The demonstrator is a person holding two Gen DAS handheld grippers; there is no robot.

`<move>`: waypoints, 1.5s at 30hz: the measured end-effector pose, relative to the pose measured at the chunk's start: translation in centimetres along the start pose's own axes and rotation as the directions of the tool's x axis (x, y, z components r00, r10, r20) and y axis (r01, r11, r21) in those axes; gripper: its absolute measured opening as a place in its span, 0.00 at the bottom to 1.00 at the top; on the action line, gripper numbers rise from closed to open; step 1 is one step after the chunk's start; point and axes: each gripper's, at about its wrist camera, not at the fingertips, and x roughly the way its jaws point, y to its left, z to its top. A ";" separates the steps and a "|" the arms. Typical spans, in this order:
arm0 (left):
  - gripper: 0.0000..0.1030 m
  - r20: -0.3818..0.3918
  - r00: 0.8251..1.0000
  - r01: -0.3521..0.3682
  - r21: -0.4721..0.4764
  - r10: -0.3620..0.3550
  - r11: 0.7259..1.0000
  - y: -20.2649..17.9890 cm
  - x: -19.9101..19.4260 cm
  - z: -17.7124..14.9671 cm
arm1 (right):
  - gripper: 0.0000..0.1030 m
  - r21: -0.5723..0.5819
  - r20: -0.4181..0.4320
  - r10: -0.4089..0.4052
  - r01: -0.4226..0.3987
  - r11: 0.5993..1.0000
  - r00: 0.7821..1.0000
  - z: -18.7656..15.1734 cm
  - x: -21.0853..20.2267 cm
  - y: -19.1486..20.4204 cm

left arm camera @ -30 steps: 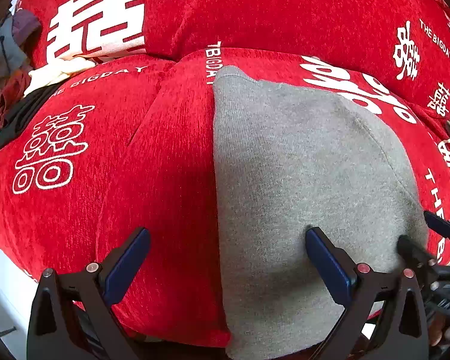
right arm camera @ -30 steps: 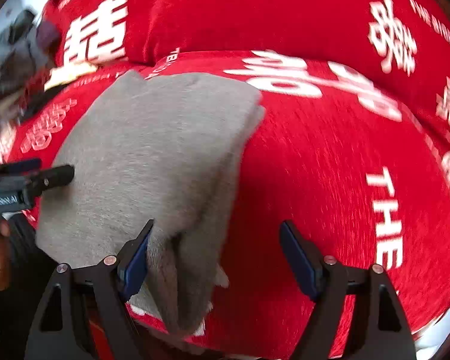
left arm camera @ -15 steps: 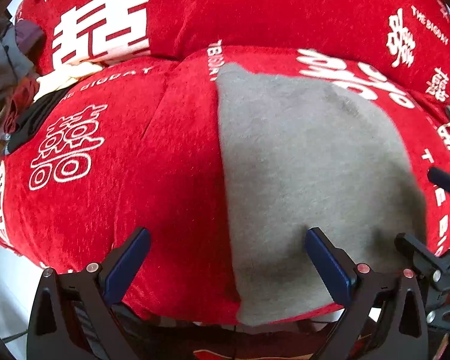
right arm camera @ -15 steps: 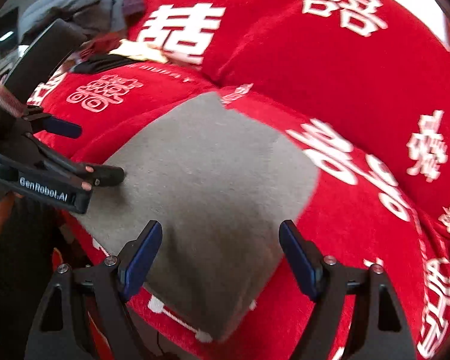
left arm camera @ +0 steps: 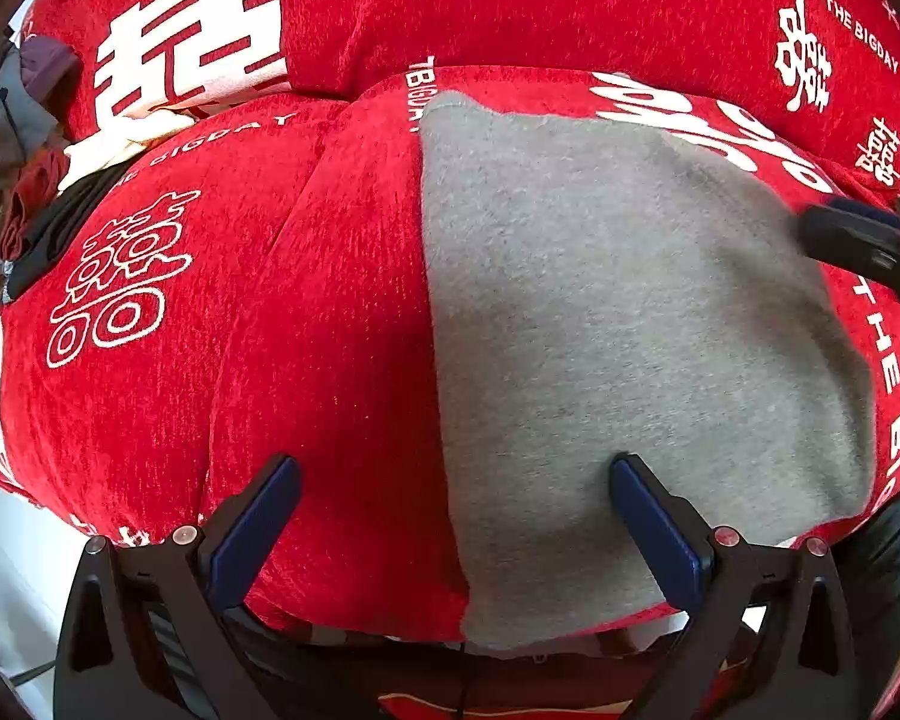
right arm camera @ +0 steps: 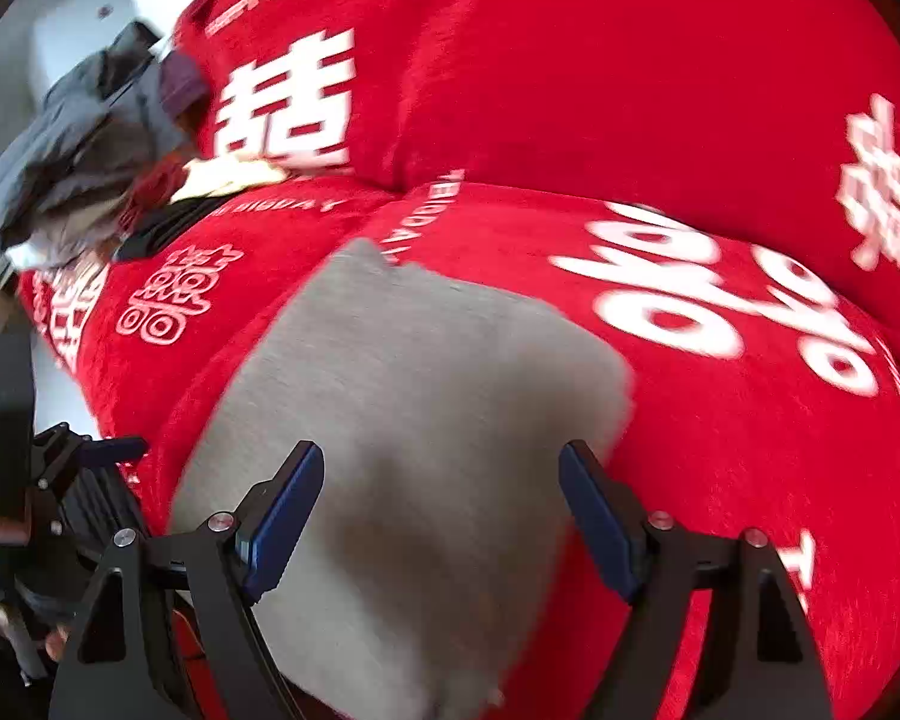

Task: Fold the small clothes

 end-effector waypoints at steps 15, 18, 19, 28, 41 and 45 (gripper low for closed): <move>1.00 0.002 0.999 0.051 -0.003 -0.051 0.999 -0.4 0.1 3.8 | 0.80 0.096 -0.145 -0.188 0.203 0.974 0.971 2.9 5.0 -2.8; 1.00 0.036 0.999 0.042 -0.035 -0.040 0.999 0.3 -0.4 5.2 | 0.80 0.054 -0.110 -0.150 0.157 0.986 0.983 0.9 2.6 -1.5; 1.00 0.027 0.999 0.027 -0.054 -0.025 0.998 0.5 0.0 5.9 | 0.80 0.026 -0.102 -0.152 0.156 0.987 0.983 0.0 2.0 -0.6; 1.00 0.005 0.998 -0.058 -0.027 0.058 0.998 0.3 4.1 8.5 | 0.81 0.020 -0.113 -0.196 0.199 0.980 0.974 -2.2 2.7 0.1; 1.00 0.002 0.995 -0.095 0.046 0.095 0.994 -0.1 1.1 5.5 | 0.81 -0.105 -0.175 -0.264 0.249 0.963 0.948 -6.6 -0.8 0.6; 1.00 0.019 0.996 -0.091 0.091 0.090 0.992 -0.6 -1.3 4.1 | 0.81 -0.224 -0.176 -0.287 0.246 0.943 0.941 -7.2 -3.0 3.0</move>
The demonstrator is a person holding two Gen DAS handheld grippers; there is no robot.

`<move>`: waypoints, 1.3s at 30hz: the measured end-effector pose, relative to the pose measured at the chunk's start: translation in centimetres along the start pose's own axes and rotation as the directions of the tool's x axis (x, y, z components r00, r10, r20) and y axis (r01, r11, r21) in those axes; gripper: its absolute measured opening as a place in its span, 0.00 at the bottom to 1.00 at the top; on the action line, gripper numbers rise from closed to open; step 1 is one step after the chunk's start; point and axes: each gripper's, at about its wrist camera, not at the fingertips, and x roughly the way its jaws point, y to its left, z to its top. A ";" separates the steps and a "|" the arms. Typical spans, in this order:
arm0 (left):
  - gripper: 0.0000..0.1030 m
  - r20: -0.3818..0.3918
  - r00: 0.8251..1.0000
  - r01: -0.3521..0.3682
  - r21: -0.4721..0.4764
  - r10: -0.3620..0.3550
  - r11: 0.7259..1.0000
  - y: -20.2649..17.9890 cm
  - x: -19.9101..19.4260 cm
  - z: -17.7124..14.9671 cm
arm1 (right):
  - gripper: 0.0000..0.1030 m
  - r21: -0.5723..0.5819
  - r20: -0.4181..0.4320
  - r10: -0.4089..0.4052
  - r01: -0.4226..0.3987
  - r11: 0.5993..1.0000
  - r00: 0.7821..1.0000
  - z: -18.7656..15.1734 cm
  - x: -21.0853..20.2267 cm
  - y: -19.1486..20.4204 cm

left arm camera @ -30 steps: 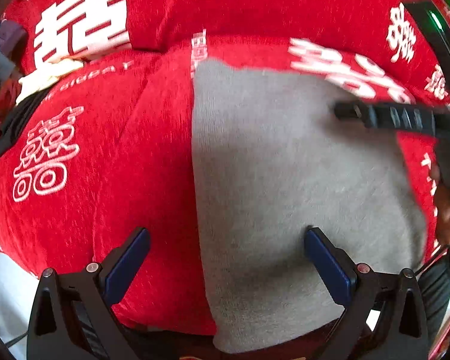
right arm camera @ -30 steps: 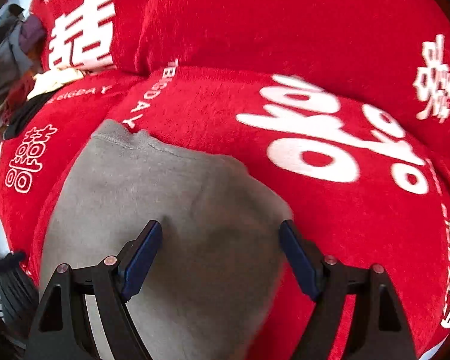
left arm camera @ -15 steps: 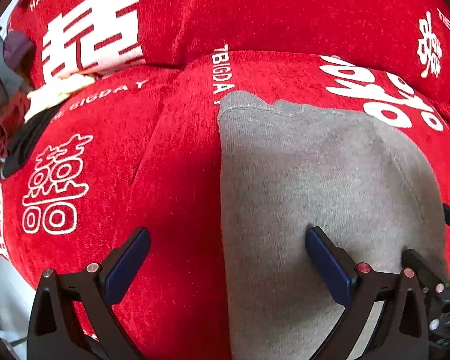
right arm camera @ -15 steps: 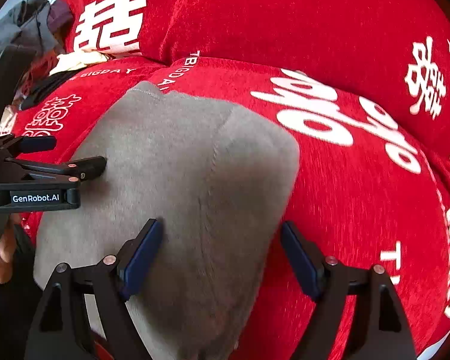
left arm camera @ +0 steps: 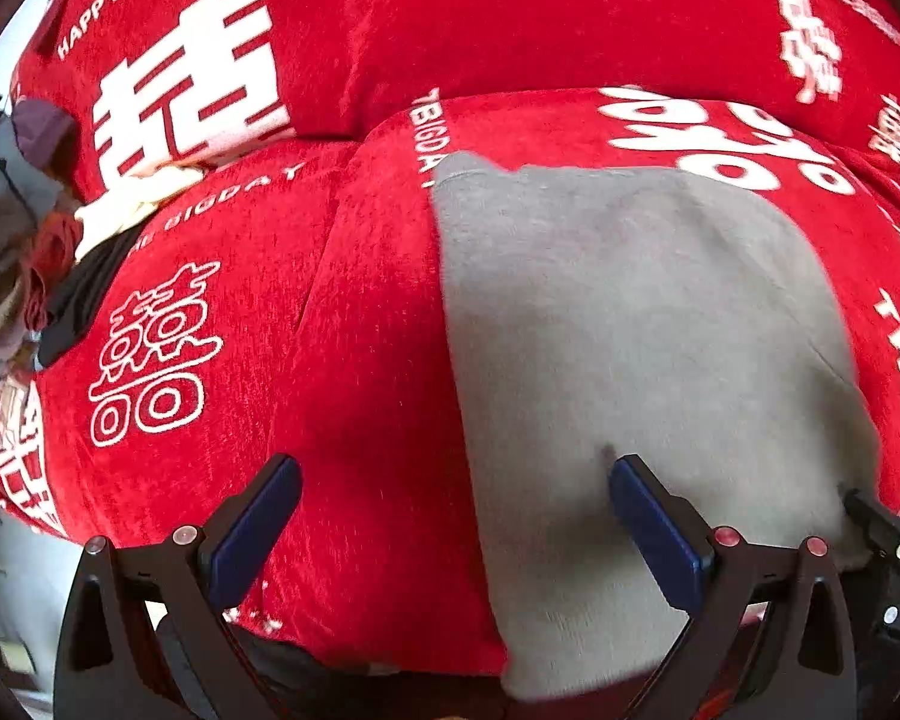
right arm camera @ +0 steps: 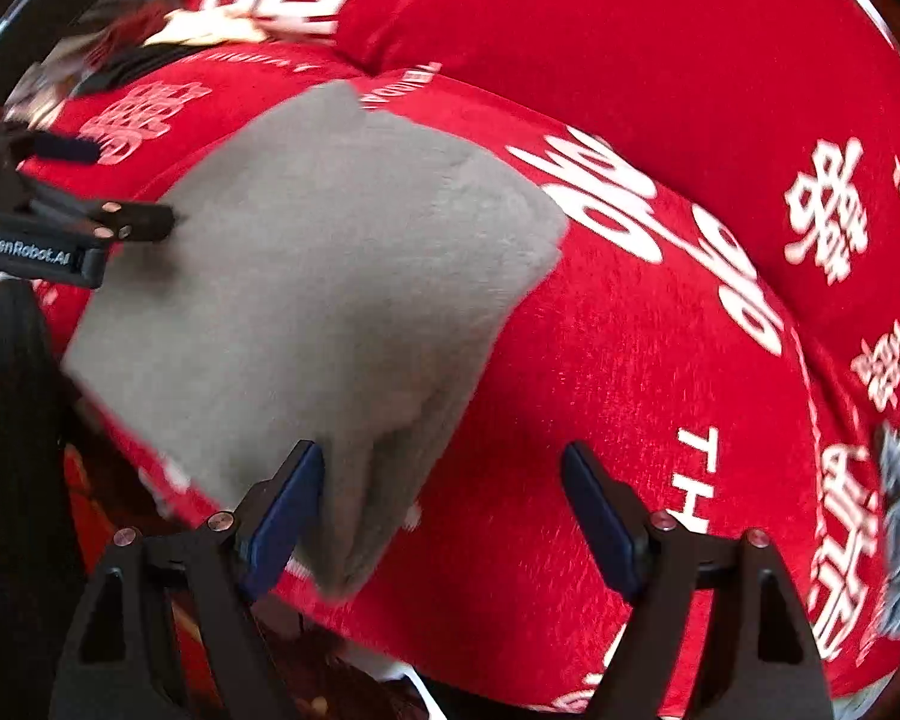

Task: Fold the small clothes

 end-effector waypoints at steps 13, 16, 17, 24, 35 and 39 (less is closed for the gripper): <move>1.00 0.079 0.994 0.085 -0.073 -0.079 0.994 -0.8 -4.0 -2.5 | 0.81 0.051 0.052 0.030 -0.033 0.998 0.998 0.6 -2.6 1.4; 1.00 0.052 0.996 0.083 -0.101 -0.078 0.991 -1.0 -3.6 -3.1 | 0.81 0.079 0.038 0.036 -0.039 0.996 0.999 0.4 -2.2 1.3; 1.00 0.032 0.995 0.094 -0.105 -0.091 0.990 -1.1 -3.3 -3.3 | 0.81 0.084 0.034 0.036 -0.039 0.996 0.999 0.3 -2.1 1.2; 1.00 0.008 0.995 0.102 -0.138 -0.102 0.985 -1.3 -2.6 -3.7 | 0.81 0.099 0.014 0.020 -0.021 0.995 1.000 0.1 -1.6 0.8; 1.00 0.021 0.990 0.140 -0.125 -0.138 0.982 -1.3 -2.1 -3.5 | 0.81 0.073 -0.005 0.004 -0.004 0.997 1.000 1.2 -1.2 1.7; 1.00 0.021 0.988 0.154 -0.144 -0.153 0.978 -0.8 -1.9 -3.3 | 0.81 0.053 -0.012 -0.003 0.004 0.999 1.000 1.8 -1.2 2.0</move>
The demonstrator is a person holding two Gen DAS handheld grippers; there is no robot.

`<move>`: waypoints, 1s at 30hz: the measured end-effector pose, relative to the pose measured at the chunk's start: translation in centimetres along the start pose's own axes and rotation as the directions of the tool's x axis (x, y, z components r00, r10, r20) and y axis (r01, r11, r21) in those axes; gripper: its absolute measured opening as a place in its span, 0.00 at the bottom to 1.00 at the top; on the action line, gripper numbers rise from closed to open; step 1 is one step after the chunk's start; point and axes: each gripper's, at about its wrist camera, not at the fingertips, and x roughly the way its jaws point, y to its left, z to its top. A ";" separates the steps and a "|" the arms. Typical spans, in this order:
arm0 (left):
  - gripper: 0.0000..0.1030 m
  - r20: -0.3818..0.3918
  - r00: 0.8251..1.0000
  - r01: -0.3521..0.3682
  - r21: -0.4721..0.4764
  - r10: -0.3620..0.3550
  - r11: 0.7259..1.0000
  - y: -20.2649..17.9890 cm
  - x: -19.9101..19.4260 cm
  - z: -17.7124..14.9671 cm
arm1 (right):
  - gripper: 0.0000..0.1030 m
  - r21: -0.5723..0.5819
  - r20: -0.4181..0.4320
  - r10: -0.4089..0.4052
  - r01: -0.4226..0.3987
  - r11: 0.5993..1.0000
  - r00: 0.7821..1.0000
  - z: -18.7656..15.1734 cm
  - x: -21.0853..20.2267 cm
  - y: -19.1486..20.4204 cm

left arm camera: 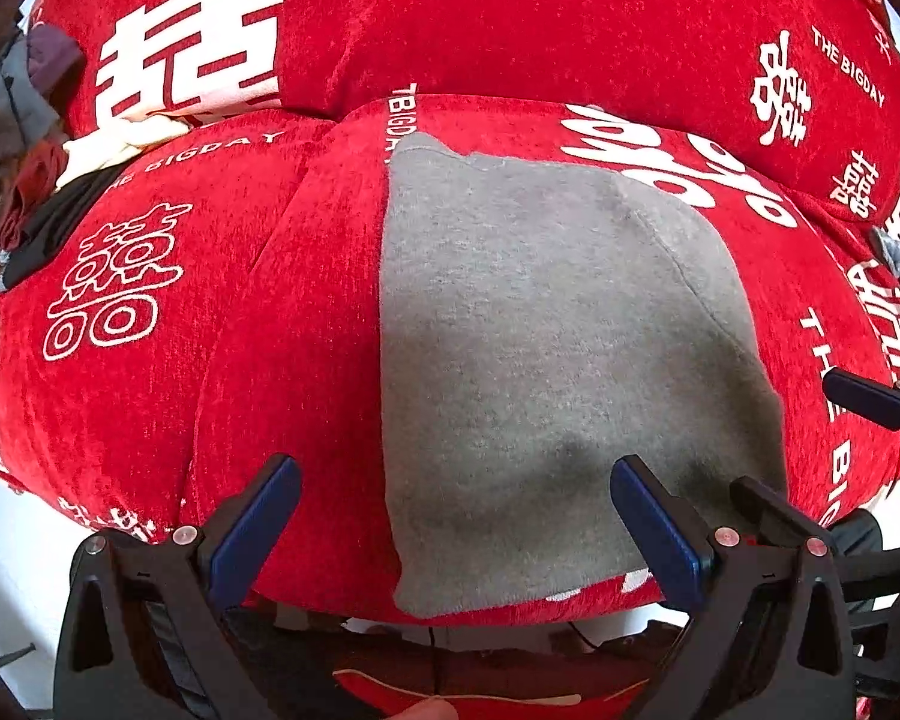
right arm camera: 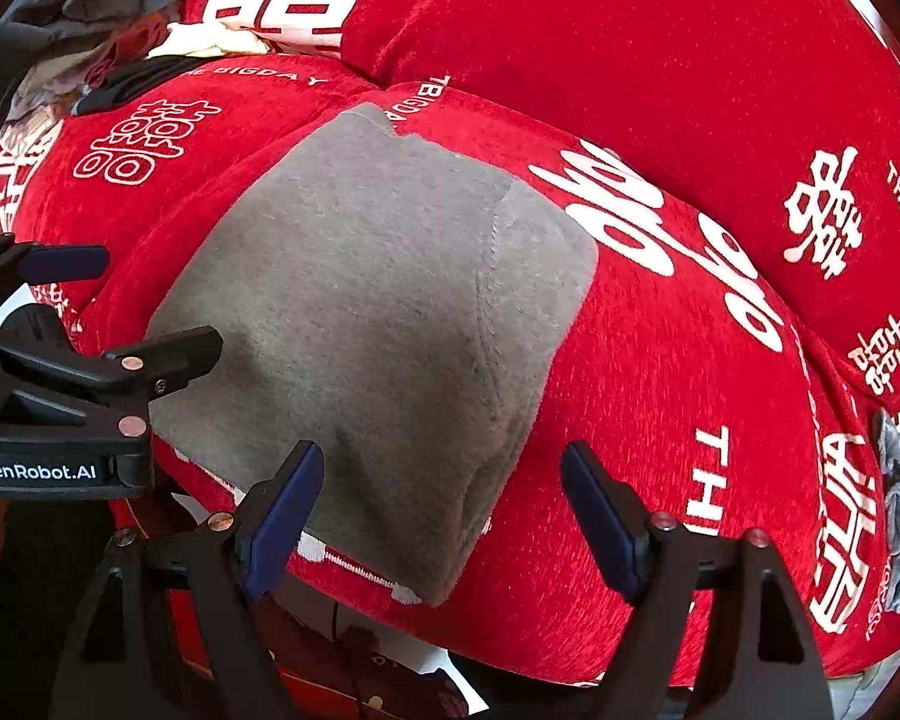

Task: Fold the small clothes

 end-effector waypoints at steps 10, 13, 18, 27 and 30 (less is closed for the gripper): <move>1.00 -0.015 0.999 0.046 -0.027 -0.046 0.999 1.0 0.9 0.6 | 0.81 -0.018 -0.015 -0.013 0.012 1.000 1.000 1.3 0.3 0.9; 1.00 -0.013 0.999 0.046 -0.036 -0.046 0.998 1.4 1.1 0.7 | 0.81 -0.023 -0.023 -0.014 0.013 1.000 1.000 1.7 0.5 1.1; 1.00 -0.022 0.998 0.058 -0.053 -0.059 0.997 2.2 1.6 1.2 | 0.81 -0.035 -0.038 -0.019 0.018 0.999 0.999 2.4 1.0 1.5; 1.00 -0.035 0.995 0.088 -0.063 -0.090 0.994 3.2 2.3 1.7 | 0.81 -0.061 -0.071 -0.036 0.032 0.998 0.997 3.6 1.6 2.2; 1.00 -0.038 0.994 0.096 -0.068 -0.099 0.993 3.5 2.4 1.9 | 0.81 -0.059 -0.081 -0.041 0.036 0.998 0.996 3.9 1.6 2.4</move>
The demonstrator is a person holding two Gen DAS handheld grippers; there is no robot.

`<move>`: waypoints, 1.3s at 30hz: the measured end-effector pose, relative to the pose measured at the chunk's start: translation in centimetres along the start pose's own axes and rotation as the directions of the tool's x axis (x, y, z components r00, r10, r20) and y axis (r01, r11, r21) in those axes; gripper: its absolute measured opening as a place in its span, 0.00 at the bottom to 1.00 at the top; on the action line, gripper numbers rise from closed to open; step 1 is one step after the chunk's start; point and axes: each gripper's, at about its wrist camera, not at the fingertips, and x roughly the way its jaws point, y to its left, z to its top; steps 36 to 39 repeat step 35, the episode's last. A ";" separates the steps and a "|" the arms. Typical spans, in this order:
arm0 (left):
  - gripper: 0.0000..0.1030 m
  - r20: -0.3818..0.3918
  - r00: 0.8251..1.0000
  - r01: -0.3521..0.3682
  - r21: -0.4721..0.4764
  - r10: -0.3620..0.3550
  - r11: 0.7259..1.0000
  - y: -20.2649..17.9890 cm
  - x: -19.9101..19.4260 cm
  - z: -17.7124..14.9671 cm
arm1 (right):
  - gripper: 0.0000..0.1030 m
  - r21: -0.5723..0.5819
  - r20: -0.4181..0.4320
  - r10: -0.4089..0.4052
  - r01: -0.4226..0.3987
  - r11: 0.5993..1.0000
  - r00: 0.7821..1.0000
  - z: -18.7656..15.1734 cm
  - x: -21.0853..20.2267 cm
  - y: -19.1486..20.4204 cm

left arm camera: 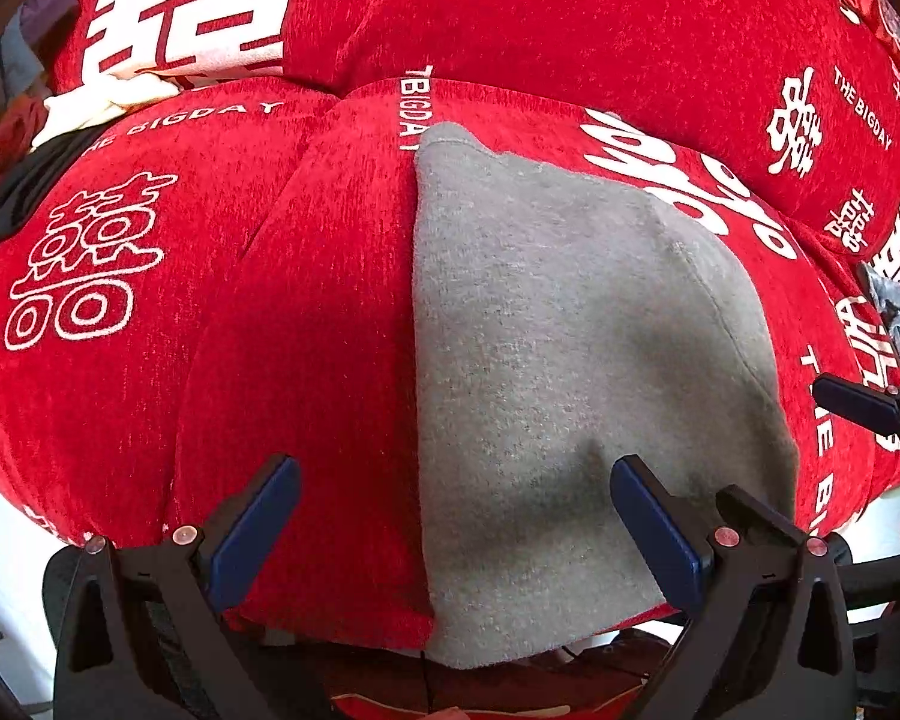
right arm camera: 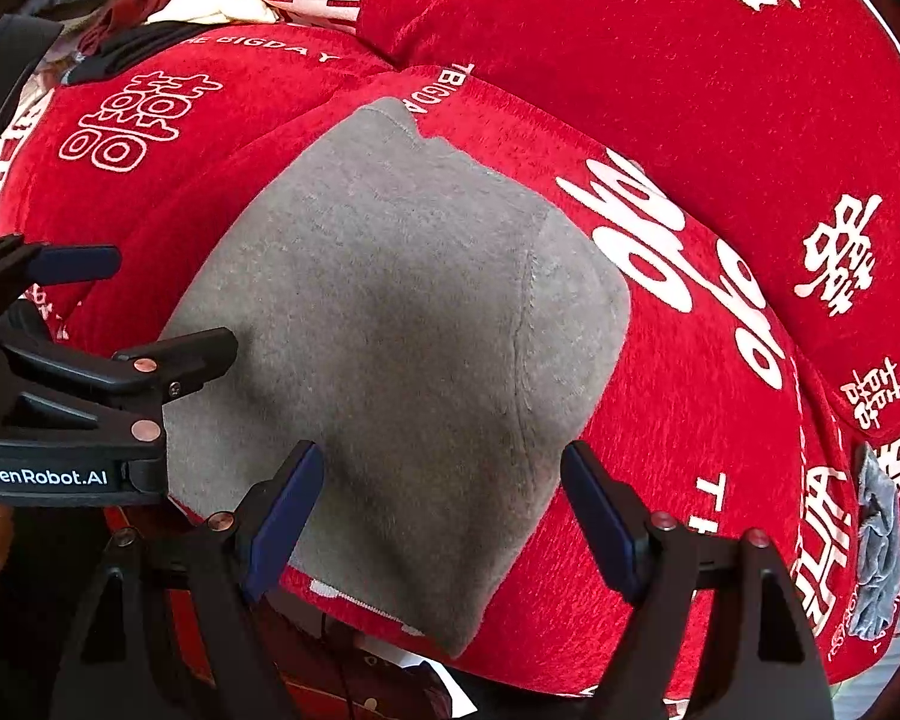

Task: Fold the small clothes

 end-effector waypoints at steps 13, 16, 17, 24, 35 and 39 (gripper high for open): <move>1.00 -0.023 0.999 0.043 0.028 -0.043 0.999 -0.9 0.6 1.2 | 0.81 0.002 -0.058 -0.020 0.020 1.000 0.998 0.8 0.4 -0.2; 1.00 -0.025 0.998 0.052 0.030 -0.052 0.998 -1.0 0.7 1.6 | 0.81 -0.001 -0.069 -0.028 0.028 1.000 0.997 1.1 0.5 -0.2; 1.00 -0.026 0.998 0.055 0.029 -0.054 0.998 -1.0 0.7 1.7 | 0.81 -0.002 -0.072 -0.029 0.029 1.000 0.997 1.2 0.6 -0.2; 1.00 -0.031 0.997 0.075 0.014 -0.075 0.997 -0.7 1.1 2.7 | 0.81 -0.012 -0.089 -0.040 0.039 0.999 0.995 2.1 1.0 -0.2; 1.00 -0.041 0.997 0.067 -0.008 -0.067 0.998 0.0 1.5 3.2 | 0.81 -0.033 -0.093 -0.036 0.033 0.999 0.995 3.0 1.4 0.2; 1.00 -0.041 0.997 0.067 -0.008 -0.067 0.998 0.0 1.5 3.2 | 0.81 -0.033 -0.093 -0.036 0.033 0.999 0.995 3.0 1.4 0.2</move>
